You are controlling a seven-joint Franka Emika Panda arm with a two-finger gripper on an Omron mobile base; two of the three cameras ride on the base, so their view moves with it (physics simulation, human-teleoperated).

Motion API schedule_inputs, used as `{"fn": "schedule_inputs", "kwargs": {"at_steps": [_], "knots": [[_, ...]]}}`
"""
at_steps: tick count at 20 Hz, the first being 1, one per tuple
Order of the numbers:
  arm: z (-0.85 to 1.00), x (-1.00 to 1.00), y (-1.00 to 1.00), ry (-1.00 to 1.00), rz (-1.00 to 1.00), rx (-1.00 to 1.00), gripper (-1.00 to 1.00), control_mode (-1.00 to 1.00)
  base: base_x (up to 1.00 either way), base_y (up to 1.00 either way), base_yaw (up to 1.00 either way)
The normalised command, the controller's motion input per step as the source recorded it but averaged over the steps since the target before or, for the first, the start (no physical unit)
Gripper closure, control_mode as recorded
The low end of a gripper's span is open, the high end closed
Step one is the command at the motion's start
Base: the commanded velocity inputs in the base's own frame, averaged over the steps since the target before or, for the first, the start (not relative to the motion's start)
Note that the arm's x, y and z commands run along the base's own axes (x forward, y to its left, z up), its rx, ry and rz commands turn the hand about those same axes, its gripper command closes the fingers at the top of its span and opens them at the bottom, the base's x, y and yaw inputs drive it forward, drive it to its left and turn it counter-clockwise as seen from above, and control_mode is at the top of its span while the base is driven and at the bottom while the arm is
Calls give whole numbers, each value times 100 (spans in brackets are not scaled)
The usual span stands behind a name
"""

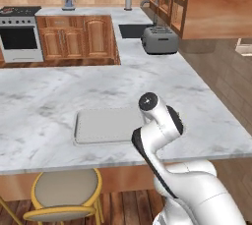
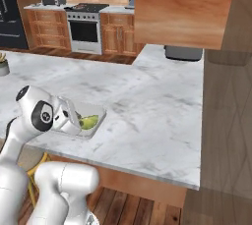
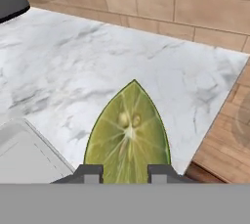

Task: Place the cold items (peach and lemon wedge) from the fridge in one tupperware on the dining counter. Place the warm items (kebab skewer and hot dog) in the stove area in another tupperware.

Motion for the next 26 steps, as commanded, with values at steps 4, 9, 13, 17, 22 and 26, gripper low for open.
{"fn": "schedule_inputs", "kwargs": {"at_steps": [4, 9, 13, 17, 22, 26], "knots": [[21, 99, 96, 26, 1, 0, 100, -100, 0, 0, 0], [1, 100, 83, 22, 1, 0, 100, -100, 0, 0, 0], [-26, 100, 38, 21, 0, 0, 100, -100, 0, 0, 0], [-90, 100, -12, 14, 0, 0, 100, -100, 0, 0, 0], [-96, 100, -32, 0, 0, 0, 100, -100, 0, 0, 0], [-60, 87, -1, 0, 0, 0, 100, -100, 0, 0, 0]]}}
